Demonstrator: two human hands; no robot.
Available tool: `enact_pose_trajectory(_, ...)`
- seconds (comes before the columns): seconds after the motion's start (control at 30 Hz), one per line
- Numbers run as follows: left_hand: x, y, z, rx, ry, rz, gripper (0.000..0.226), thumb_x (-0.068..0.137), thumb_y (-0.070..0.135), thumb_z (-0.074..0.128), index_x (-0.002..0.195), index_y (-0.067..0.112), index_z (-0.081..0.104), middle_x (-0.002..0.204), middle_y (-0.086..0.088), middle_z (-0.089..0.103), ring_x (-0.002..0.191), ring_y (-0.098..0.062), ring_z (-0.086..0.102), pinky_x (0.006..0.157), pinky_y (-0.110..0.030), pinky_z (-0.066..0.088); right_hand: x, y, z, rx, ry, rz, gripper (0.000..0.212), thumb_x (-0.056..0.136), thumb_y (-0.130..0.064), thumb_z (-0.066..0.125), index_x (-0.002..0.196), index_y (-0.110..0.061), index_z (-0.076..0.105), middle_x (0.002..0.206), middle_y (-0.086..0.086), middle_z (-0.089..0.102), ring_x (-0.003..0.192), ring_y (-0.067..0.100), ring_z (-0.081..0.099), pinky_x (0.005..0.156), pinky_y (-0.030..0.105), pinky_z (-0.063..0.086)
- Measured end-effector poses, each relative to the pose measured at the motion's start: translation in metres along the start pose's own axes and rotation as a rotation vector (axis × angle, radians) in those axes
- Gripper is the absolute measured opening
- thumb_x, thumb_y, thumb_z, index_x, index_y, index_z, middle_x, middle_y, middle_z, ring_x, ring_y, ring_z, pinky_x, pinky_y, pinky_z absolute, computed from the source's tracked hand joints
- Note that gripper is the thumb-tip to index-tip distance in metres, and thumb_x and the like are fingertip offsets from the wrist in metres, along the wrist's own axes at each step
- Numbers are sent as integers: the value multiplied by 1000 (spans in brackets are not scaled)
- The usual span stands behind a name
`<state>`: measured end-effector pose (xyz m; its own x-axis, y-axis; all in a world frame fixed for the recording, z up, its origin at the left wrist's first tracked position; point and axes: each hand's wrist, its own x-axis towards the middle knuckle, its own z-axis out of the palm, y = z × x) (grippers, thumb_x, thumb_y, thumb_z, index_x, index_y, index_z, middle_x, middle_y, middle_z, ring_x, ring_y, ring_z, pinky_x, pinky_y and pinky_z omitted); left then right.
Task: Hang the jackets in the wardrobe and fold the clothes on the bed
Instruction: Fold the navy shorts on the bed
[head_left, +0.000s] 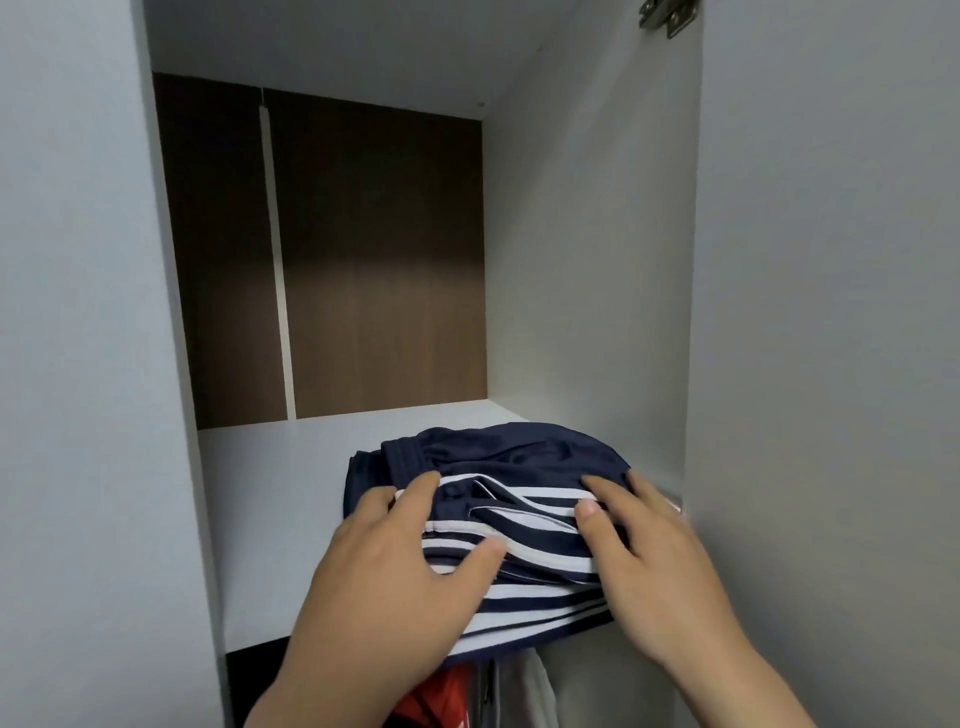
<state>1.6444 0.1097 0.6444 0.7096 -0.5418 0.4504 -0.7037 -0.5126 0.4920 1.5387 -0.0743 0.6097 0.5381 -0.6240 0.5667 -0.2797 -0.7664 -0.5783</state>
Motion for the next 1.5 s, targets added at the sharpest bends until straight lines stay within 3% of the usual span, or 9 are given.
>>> enact_pose_trajectory(0.13, 3, -8, -4, 149, -174, 60, 127, 41, 90, 53, 145, 52, -10, 142, 24, 13, 131, -5, 32, 101, -25, 40, 3, -10, 3, -310, 121, -86, 49, 98, -51, 20, 113, -31, 63, 119, -1, 62, 114, 22, 56, 73, 31, 38)
enact_pose_trajectory(0.33, 26, -19, -1, 102, -166, 142, 73, 81, 59, 55, 137, 57, 7, 109, 24, 35, 97, -1, 45, 73, -15, 36, 31, -13, -1, -370, 45, -120, 43, 103, -44, 20, 74, -25, 47, 79, -4, 60, 82, 26, 58, 63, 36, 34)
enact_pose_trajectory(0.47, 47, -21, 0, 31, -221, 114, 51, 91, 50, 51, 133, 58, 23, 105, 23, 38, 96, -3, 46, 75, -17, 36, 64, -15, -3, -307, -57, -101, 53, 104, -47, 23, 64, -21, 46, 61, -9, 46, 63, 22, 44, 64, 36, 35)
enact_pose_trajectory(1.0, 106, -20, -2, 27, -289, -3, 15, 98, 32, 50, 112, 33, 55, 115, 5, 62, 101, -15, 59, 90, -31, 48, 131, -36, 1, -223, -376, -130, 55, 102, -55, 29, 65, -21, 50, 71, -4, 54, 81, 25, 56, 73, 34, 39)
enact_pose_trajectory(1.1, 105, -29, -2, 192, -221, 37, 32, 94, 33, 53, 125, 35, 53, 134, 3, 53, 114, -19, 55, 99, -37, 46, 124, -28, -2, -155, -509, -157, 47, 92, -66, 42, 102, -28, 69, 106, -16, 64, 103, 13, 60, 86, 30, 42)
enact_pose_trajectory(1.17, 101, -33, -3, 197, -230, 103, 53, 84, 38, 58, 135, 43, 45, 149, 11, 42, 127, -16, 49, 104, -35, 43, 114, -20, -4, -141, -531, -240, 46, 89, -55, 56, 129, -33, 61, 128, -20, 60, 118, 8, 55, 95, 26, 42)
enact_pose_trajectory(1.3, 90, -34, -5, 23, -372, 88, 81, 74, 65, 54, 145, 60, 15, 136, 31, 38, 125, -5, 46, 94, -21, 38, 103, -5, 1, -236, -482, -344, 32, 102, -26, 50, 128, -37, 63, 147, -9, 51, 140, 14, 39, 112, 32, 31)
enact_pose_trajectory(1.4, 87, -30, -2, 241, -381, 161, 63, 94, 57, 43, 152, 45, 21, 152, 23, 31, 139, -12, 34, 111, -32, 30, 96, -3, -4, -386, -500, -278, 52, 101, -11, 40, 127, -51, 59, 152, -13, 43, 147, 18, 27, 120, 48, 14)
enact_pose_trajectory(1.5, 81, -22, -3, 334, -354, 166, 51, 100, 52, 35, 147, 34, 34, 152, 14, 35, 139, -14, 33, 114, -40, 27, 94, -12, -9, -341, -515, -178, 45, 95, -10, 39, 122, -33, 67, 140, -5, 57, 134, 24, 46, 111, 44, 37)
